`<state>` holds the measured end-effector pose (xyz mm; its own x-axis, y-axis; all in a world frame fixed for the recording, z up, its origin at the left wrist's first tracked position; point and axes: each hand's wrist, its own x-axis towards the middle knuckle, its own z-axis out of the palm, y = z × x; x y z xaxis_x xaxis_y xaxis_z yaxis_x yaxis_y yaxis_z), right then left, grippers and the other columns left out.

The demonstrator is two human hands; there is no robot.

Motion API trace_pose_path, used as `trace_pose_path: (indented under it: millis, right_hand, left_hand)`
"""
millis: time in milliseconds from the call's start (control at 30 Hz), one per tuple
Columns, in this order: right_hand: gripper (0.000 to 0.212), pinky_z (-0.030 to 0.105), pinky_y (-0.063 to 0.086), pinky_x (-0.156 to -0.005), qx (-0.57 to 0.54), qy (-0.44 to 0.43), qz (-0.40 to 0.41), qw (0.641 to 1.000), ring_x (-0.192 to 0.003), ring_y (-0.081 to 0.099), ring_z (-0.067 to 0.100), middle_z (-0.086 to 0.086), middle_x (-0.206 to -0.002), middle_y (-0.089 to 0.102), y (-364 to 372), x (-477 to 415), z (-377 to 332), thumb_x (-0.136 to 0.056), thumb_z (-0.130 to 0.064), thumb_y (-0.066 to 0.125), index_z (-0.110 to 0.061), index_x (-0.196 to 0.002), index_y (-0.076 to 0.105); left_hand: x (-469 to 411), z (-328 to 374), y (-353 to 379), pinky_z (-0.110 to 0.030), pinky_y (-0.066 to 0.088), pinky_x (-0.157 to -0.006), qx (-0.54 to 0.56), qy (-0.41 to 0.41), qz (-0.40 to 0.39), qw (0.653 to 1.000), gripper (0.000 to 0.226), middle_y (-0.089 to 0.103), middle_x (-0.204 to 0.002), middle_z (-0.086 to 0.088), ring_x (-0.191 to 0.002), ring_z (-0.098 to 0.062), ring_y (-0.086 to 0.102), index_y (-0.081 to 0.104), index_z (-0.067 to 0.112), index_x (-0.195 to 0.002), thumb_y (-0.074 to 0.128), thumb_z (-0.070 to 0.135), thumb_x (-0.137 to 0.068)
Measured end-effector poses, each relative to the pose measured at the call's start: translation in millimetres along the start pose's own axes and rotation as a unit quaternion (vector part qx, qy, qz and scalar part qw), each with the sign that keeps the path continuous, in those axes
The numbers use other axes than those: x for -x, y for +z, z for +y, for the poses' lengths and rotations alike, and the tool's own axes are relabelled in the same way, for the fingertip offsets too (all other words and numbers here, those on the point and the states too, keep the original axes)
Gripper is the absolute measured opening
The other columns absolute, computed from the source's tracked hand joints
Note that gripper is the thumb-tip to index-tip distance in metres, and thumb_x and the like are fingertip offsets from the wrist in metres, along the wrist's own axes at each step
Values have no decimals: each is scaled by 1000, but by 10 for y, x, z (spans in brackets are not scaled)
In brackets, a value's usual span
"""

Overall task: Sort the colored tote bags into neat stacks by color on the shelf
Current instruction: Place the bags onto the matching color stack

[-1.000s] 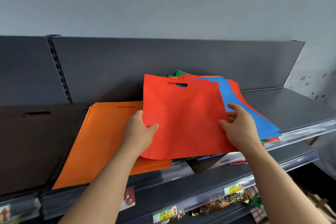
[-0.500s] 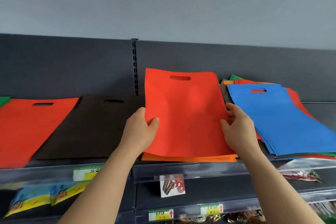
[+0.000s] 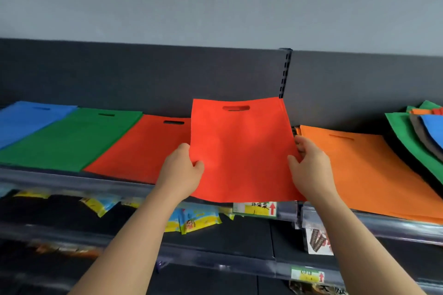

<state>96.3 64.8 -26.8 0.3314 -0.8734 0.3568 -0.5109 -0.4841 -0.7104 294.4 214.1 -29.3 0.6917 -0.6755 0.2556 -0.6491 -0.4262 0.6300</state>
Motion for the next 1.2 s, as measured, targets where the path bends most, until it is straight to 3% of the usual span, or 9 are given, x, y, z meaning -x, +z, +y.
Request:
trace_pose_path:
  millis: [267, 633, 800, 933, 1100, 1200]
  right_hand:
    - [45, 32, 45, -93, -5, -25, -47, 999, -110, 56, 23, 5, -121, 61, 895, -27, -591, -86, -6, 53, -15, -130, 53]
    - [46, 36, 46, -93, 12, -30, -97, 995, -105, 57, 22, 5, -119, 61, 1730, -210, -937, -86, -13, 56, -14, -132, 52]
    - [44, 35, 46, -88, 99, -18, -121, 988, -105, 56, 26, 7, -117, 58, 1934, -153, -1039, -88, -20, 57, -11, -131, 50]
    - [32, 36, 45, -81, 217, -29, -136, 966, -96, 58, 30, 9, -107, 57, 2020, -103, -1156, -90, -28, 53, -8, -114, 58]
    - [32, 36, 41, -85, 311, -31, -129, 941, -100, 53, 28, 7, -111, 55, 2063, -3, -1217, -91, -39, 49, -13, -106, 61]
    - [34, 37, 40, -91, 272, -23, -98, 957, -106, 51, 29, 7, -122, 53, 2009, 92, -1245, -90, -33, 52, -13, -116, 60]
  left_hand:
    - [-269, -777, -501, -35, 44, -74, -44, -58, 27, 997, 17, 63, -102, -9, -96, -31, 58, 57, 8, -102, 58, 20, -90]
    - [-872, -1492, -767, -35, 46, -69, -117, -90, 40, 988, 20, 62, -93, -5, -86, -29, 58, 55, 11, -103, 58, 26, -90]
    - [-1044, -1751, -809, -33, 39, -61, -169, -75, 27, 982, 20, 60, -82, -4, -73, -25, 53, 51, 11, -96, 57, 29, -91]
    - [-1125, -1881, -863, -33, 36, -64, -224, -50, 4, 973, 24, 61, -95, -9, -84, -28, 53, 47, 11, -90, 58, 32, -91]
    - [-1169, -1942, -919, -35, 44, -81, -319, 26, -4, 947, 34, 56, -114, -8, -103, -27, 51, 52, 11, -113, 56, 37, -91]
    - [-1177, -1905, -904, -37, 44, -84, -296, 82, 2, 952, 34, 58, -117, -7, -104, -27, 53, 53, 12, -119, 52, 34, -92]
